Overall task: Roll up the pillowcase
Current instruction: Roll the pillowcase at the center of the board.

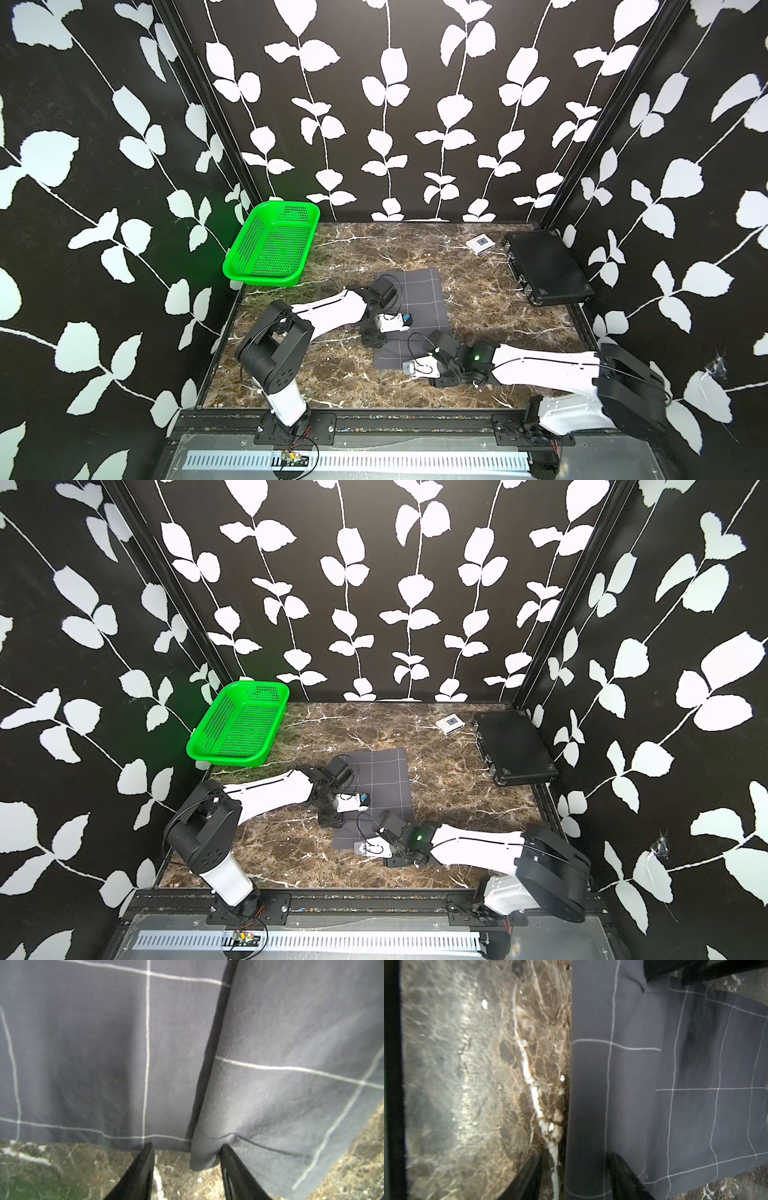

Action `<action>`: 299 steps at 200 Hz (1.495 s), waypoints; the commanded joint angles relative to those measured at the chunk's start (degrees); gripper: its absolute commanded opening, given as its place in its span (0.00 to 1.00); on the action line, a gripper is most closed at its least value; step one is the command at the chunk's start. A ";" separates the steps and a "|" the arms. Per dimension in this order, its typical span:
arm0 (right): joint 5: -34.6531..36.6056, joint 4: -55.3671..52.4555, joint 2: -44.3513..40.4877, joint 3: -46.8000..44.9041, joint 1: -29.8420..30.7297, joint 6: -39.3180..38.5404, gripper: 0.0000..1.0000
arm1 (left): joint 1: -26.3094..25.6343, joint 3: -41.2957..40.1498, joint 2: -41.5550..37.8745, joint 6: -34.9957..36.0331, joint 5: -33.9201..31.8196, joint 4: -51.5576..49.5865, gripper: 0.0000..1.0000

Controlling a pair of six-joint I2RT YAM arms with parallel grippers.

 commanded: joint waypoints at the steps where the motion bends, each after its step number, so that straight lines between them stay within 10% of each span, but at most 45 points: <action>1: 4.47 4.72 2.20 1.39 1.68 -1.40 0.54 | 0.19 1.97 -1.94 0.18 -0.84 -3.60 0.52; 120: 11.96 8.63 9.73 6.42 4.85 -0.53 0.48 | 3.68 2.26 -3.60 -0.63 -1.69 -5.93 0.53; 155: 11.38 5.97 9.99 7.76 4.95 0.17 0.31 | 4.80 2.91 -4.24 -0.76 -3.12 -6.31 0.53; 202: -0.32 -0.45 8.16 9.48 3.38 5.65 0.03 | 5.49 4.89 -6.96 -2.19 -4.04 -6.48 0.54; 261: -30.19 -10.56 8.64 14.65 -9.55 15.92 0.03 | 5.55 7.68 -8.32 -1.55 -5.97 -7.75 0.55; 299: -37.18 -19.44 14.54 20.10 -14.69 14.19 0.05 | 5.67 8.04 -8.33 -1.07 -6.58 -8.24 0.56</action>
